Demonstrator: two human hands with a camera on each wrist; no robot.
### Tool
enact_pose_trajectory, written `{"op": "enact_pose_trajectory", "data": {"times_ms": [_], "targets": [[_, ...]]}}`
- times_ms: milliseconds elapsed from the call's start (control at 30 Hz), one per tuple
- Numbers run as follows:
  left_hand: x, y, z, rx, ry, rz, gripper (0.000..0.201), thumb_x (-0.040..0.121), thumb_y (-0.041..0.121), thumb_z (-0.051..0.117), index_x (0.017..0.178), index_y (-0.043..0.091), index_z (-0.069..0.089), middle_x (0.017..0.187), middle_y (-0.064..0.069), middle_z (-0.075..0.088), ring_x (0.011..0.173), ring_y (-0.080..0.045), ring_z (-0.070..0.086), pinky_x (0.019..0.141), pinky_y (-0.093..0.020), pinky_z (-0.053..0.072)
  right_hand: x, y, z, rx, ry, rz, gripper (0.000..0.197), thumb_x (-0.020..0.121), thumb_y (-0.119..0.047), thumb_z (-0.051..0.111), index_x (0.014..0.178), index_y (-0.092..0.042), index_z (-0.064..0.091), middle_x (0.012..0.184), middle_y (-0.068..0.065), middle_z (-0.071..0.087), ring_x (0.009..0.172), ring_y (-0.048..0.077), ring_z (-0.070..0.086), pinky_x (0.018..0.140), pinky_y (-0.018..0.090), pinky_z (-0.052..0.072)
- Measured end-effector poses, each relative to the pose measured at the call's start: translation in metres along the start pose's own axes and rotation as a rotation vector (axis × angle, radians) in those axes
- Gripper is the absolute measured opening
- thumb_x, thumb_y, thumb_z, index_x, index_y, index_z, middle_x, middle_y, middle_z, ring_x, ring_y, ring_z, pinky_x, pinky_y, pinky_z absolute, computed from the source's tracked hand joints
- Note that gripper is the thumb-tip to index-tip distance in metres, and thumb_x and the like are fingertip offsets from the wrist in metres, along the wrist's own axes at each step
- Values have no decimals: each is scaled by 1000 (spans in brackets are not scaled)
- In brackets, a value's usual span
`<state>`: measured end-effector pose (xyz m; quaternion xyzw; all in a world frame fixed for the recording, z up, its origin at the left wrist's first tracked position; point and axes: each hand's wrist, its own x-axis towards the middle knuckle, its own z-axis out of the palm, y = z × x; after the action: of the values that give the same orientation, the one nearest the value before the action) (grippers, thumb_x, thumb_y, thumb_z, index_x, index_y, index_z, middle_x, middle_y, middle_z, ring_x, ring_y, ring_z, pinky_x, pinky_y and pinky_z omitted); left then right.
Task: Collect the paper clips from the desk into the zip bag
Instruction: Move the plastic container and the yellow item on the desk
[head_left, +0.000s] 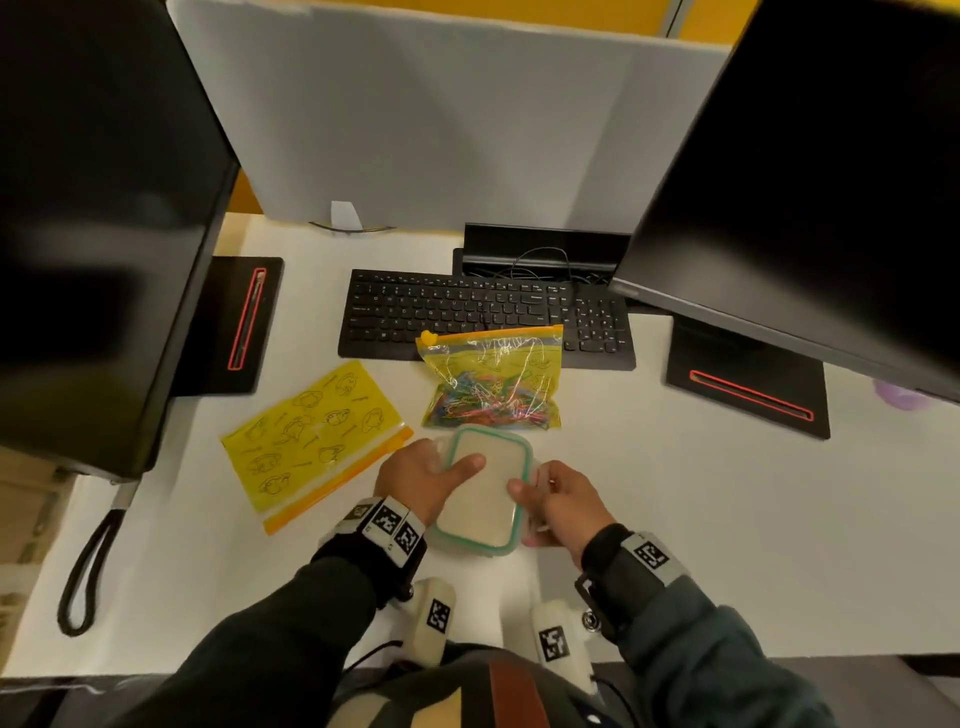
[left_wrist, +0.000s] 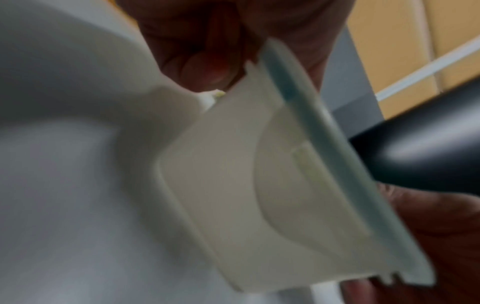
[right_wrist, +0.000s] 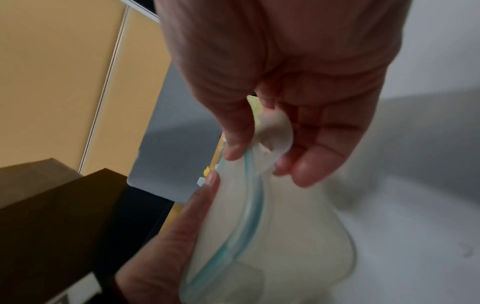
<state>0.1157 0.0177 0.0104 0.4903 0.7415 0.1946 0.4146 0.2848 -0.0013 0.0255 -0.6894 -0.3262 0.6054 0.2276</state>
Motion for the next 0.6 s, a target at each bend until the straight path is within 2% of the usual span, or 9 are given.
{"op": "enact_pose_trajectory", "data": {"times_ms": [100,200,233,300,333,400,433,500,600], "targets": [[3,-5,-12,-54,60,31,48,68,50,71,88,15,45,74,3,50,77,-23,51,68,-27,35,-13,-5,-13,-505,-68,30,41,74,-51,69,71,-13,55,60,7,63,50,18,56,60,30,52],[3,-18,-40,-36,123,-31,42,77,52,60,93,15,50,83,-6,59,84,-26,57,74,-30,41,-16,-17,-28,-902,-16,-26,56,68,-69,61,62,-13,57,57,2,61,50,16,54,56,26,43],[2,-24,-48,27,86,-63,43,80,57,53,84,14,52,83,-11,64,84,-29,60,77,-33,45,-13,-22,-30,-908,64,-96,54,71,-67,60,62,-14,54,59,1,59,54,17,53,56,27,41],[-6,-31,-56,93,-126,-144,57,77,68,44,68,13,54,72,-14,68,70,-30,64,74,-39,52,-2,-33,-28,-803,213,-279,42,77,-57,62,70,-16,52,67,-1,56,67,19,54,58,27,39],[-12,-33,-53,79,-254,-183,61,74,71,46,67,12,56,67,-12,68,60,-27,63,68,-37,54,6,-37,-23,-712,216,-340,36,78,-51,64,77,-17,53,73,-1,58,72,20,55,62,27,40],[-25,-35,-40,1,-404,-202,54,66,68,60,78,15,55,70,-11,71,53,-21,60,59,-32,51,19,-38,-9,-617,87,-350,33,80,-45,65,96,-18,56,89,0,60,83,21,58,71,27,43],[-29,-37,-34,-26,-414,-185,50,63,61,68,85,19,52,73,-11,71,54,-20,61,58,-30,49,24,-35,0,-612,17,-322,35,81,-44,65,101,-18,56,95,1,60,88,21,58,75,28,44],[-30,-36,-25,-53,-348,-141,50,64,48,75,96,23,46,70,-8,68,55,-18,61,57,-27,48,30,-24,14,-614,1,-301,36,83,-48,61,96,-15,57,93,3,62,88,25,59,74,31,44],[-26,-32,-25,-239,-207,-160,38,74,36,71,96,18,46,60,-8,61,48,-20,57,51,-27,49,34,-12,27,-473,192,-285,41,81,-56,57,71,-18,44,69,0,53,72,24,53,60,31,36]]}}
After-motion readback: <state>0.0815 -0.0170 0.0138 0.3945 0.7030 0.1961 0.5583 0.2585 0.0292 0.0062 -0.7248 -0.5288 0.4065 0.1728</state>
